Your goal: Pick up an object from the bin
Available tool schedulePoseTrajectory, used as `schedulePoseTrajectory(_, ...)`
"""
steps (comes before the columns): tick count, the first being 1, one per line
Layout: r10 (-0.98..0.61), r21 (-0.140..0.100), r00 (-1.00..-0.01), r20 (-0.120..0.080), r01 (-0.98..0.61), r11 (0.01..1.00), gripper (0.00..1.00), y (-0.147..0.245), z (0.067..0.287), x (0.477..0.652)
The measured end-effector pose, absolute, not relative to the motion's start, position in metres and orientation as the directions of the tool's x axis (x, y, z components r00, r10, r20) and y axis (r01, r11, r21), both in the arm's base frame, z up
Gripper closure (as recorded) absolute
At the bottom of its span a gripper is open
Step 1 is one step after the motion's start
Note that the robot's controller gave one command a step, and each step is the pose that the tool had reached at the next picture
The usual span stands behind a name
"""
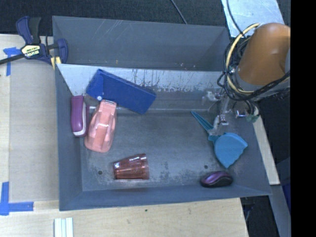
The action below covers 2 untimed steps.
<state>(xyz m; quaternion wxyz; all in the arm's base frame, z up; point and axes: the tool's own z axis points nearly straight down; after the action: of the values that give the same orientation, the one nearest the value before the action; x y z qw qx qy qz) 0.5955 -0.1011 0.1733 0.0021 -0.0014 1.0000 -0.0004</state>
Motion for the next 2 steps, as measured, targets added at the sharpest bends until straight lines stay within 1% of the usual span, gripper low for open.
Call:
schedulePoseTrajectory(1,-0.002,-0.001,-1.0,-0.004,-0.002,1.0,0.0,-0.101,0.173,0.596)
schedulePoseTrajectory(2,0.035,-0.002,-0.999,-0.004,0.035,0.999,0.0,-0.142,0.144,0.595)
